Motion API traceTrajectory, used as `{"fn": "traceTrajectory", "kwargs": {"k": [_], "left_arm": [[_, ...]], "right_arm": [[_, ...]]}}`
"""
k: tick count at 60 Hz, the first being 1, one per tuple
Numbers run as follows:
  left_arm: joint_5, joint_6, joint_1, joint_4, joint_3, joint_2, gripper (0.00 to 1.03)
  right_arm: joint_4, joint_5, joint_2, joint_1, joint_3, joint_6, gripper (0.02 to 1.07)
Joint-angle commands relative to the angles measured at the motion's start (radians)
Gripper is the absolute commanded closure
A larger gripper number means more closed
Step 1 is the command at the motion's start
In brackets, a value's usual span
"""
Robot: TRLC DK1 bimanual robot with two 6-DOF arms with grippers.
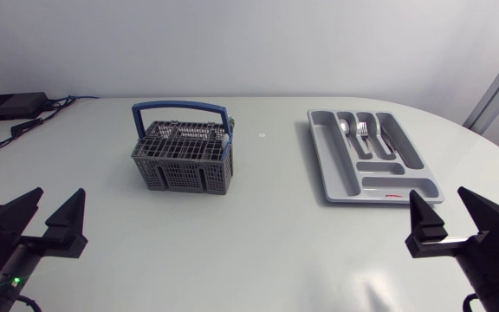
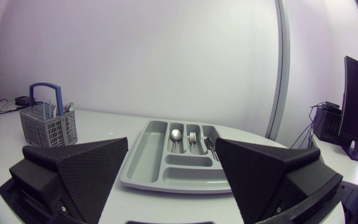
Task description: Unload the cutlery basket into the drawer organizer.
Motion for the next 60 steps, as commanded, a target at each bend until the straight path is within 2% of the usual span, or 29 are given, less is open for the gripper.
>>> {"fn": "traceTrajectory", "kwargs": {"k": [1, 6, 14, 26, 35, 41, 46, 50, 53, 58, 60], "left_arm": [[0.001, -0.010, -0.009, -0.009, 0.063, 0.006, 0.04], [0.001, -0.010, -0.031, -0.010, 0.125, 0.081, 0.04], [0.003, -0.004, -0.049, -0.013, 0.278, 0.312, 0.04], [0.009, -0.020, -0.031, -0.029, 0.451, 0.618, 0.05], [0.018, -0.021, -0.029, -0.041, 0.556, 0.796, 0.11], [0.018, -0.001, 0.017, -0.067, 0.646, 0.926, 0.12], [0.018, 0.045, 0.053, -0.116, 0.732, 1.038, 0.12], [0.018, 0.131, 0.081, -0.156, 0.796, 1.125, 0.12], [0.031, 0.138, 0.100, -0.200, 0.843, 1.179, 0.12], [0.043, 0.229, 0.100, -0.279, 0.902, 1.251, 0.12], [0.075, 0.267, 0.101, -0.294, 0.915, 1.268, 0.12]], "right_arm": [[0.002, 0.016, -0.002, 0.031, 0.019, 0.025, 0.06], [0.007, 0.037, 0.050, 0.073, 0.057, 0.025, 0.07], [0.041, 0.069, 0.213, 0.110, 0.137, 0.028, 0.07], [0.062, 0.086, 0.420, 0.171, 0.269, 0.028, 0.07], [0.061, 0.121, 0.624, 0.222, 0.378, 0.025, 0.07], [0.022, 0.124, 0.782, 0.245, 0.462, 0.022, 0.07], [-0.019, 0.123, 0.897, 0.255, 0.533, -0.014, 0.07], [-0.057, 0.123, 0.980, 0.264, 0.591, -0.066, 0.07], [-0.082, 0.123, 1.041, 0.286, 0.629, -0.109, 0.07], [-0.146, 0.089, 1.135, 0.317, 0.692, -0.228, 0.07], [-0.165, 0.086, 1.167, 0.338, 0.714, -0.250, 0.07]]}}
